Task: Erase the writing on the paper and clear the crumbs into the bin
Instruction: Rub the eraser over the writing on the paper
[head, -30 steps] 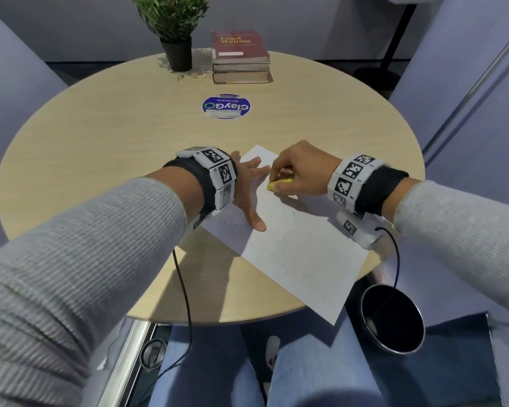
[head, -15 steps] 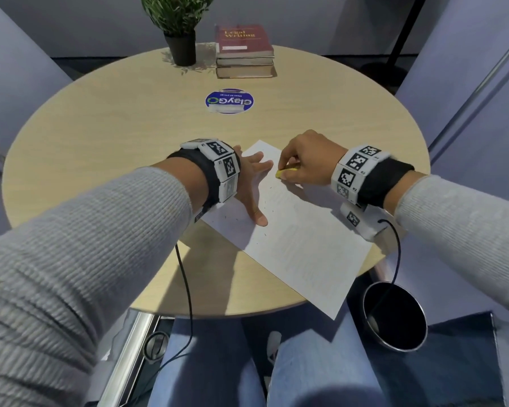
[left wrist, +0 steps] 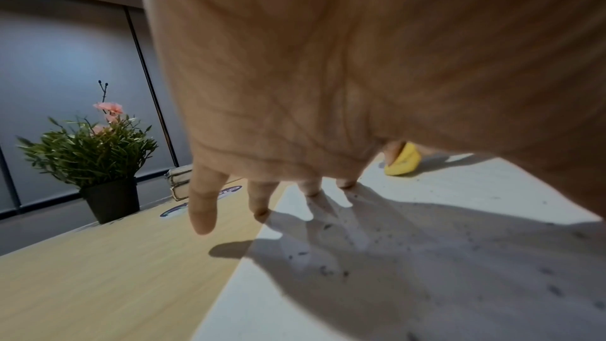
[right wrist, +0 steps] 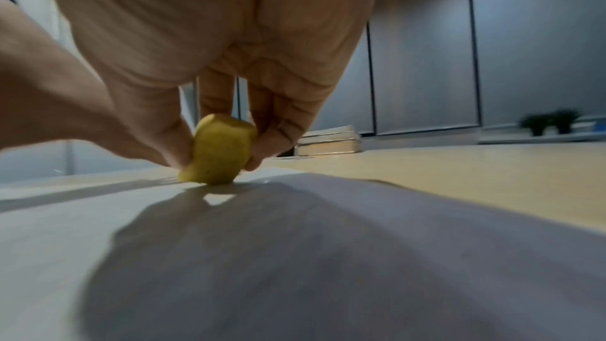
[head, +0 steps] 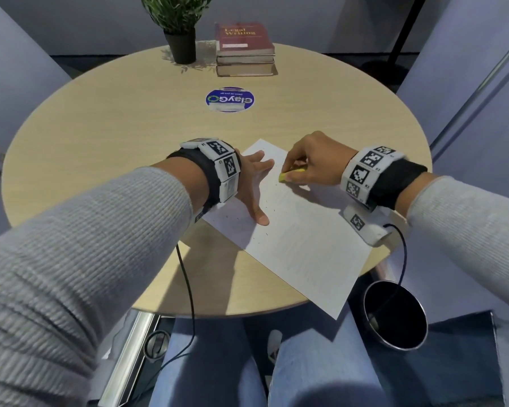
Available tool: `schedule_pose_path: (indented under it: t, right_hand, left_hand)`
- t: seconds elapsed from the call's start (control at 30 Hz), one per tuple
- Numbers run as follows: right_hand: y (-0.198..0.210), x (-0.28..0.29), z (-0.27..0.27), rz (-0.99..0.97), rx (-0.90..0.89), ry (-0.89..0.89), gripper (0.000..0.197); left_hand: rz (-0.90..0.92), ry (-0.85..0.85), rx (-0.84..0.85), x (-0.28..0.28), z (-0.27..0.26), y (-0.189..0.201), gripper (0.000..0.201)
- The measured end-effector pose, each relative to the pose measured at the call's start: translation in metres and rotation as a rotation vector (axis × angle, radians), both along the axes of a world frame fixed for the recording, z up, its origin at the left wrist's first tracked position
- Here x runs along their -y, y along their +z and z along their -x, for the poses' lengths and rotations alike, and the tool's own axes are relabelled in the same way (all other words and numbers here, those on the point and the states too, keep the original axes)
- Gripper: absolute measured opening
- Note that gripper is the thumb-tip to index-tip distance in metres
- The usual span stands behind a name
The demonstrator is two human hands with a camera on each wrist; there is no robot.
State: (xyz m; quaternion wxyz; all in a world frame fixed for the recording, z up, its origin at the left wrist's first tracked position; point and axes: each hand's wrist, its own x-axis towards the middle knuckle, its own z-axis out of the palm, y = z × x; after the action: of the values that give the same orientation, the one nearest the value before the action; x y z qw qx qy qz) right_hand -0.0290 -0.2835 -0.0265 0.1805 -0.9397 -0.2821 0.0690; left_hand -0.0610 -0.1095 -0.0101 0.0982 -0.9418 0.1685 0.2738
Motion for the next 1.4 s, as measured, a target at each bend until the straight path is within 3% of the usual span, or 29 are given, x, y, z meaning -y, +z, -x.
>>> schedule_pose_path:
  t: [0.07,0.2,0.37,0.5,0.67,0.83,1.0,1.1,1.4]
  right_hand:
    - [-0.001,0.001,-0.004,0.021,0.037,-0.037,0.019]
    - [-0.005,-0.004,0.01,0.015,-0.009,0.05,0.018]
    - [0.001,0.001,-0.005,0.05,0.039,-0.07,0.019]
    - [-0.006,-0.017,0.018,0.055,0.01,0.104,0.016]
    - [-0.002,-0.002,-0.002,0.05,0.036,-0.049,0.02]
    - [-0.007,-0.019,0.02,0.037,-0.018,0.115,0.015]
    - [-0.003,-0.002,-0.001,0.021,0.011,-0.036,0.015]
    - [-0.004,-0.005,0.0,0.031,0.017,-0.02,0.013]
    - [-0.008,-0.016,0.009,0.08,0.038,0.031,0.017]
  left_hand:
    - [0.023,0.014,-0.005,0.0,0.001,-0.001,0.118]
    - [0.0,0.013,-0.012,-0.001,0.0,0.0,0.12]
    - [0.005,0.019,-0.021,0.0,0.0,0.0,0.119]
    - [0.0,0.017,-0.037,-0.002,-0.001,0.002,0.121]
    - [-0.01,0.026,-0.04,-0.003,-0.001,0.002,0.122]
    - [0.014,0.022,-0.046,-0.002,0.001,0.006,0.121]
    - [-0.064,-0.032,0.012,0.0,0.004,0.004,0.129]
    - [-0.074,-0.122,0.038,-0.001,0.007,0.003,0.125]
    - [-0.007,-0.082,-0.015,-0.008,0.005,-0.001,0.126]
